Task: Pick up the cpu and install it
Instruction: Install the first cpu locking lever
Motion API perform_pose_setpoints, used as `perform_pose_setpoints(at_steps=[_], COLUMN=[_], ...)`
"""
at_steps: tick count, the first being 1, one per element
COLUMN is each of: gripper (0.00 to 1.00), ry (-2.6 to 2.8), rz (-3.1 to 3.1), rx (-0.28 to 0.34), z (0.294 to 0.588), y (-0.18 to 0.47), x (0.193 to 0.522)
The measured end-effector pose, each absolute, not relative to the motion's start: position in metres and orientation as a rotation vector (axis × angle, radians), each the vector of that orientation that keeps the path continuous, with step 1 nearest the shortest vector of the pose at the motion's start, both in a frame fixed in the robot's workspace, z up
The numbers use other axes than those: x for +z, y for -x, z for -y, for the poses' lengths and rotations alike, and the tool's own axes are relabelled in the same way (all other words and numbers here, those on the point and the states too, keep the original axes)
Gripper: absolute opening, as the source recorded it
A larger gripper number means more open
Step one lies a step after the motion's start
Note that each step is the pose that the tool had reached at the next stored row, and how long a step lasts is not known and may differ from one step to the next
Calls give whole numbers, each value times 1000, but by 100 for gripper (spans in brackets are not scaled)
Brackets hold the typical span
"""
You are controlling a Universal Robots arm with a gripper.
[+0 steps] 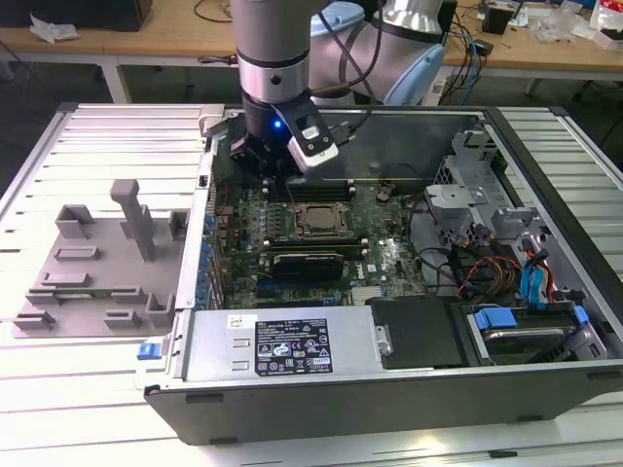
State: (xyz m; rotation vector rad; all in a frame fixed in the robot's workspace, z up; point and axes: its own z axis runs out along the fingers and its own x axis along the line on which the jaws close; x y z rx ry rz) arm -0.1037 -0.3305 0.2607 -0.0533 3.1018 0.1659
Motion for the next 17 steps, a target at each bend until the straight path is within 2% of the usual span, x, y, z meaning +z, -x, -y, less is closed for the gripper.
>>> perform_pose_setpoints(at_steps=[2, 4, 9, 11, 17], gripper=[11, 11, 11, 11, 11], ry=[53, 53, 55, 56, 55], rz=[-3101, -3097, -3075, -3069, -3065], rx=[172, 206, 362, 401, 433], z=[330, 330, 330, 330, 330], y=[107, 108, 114, 115, 111], x=[261, 260, 260, 259, 254])
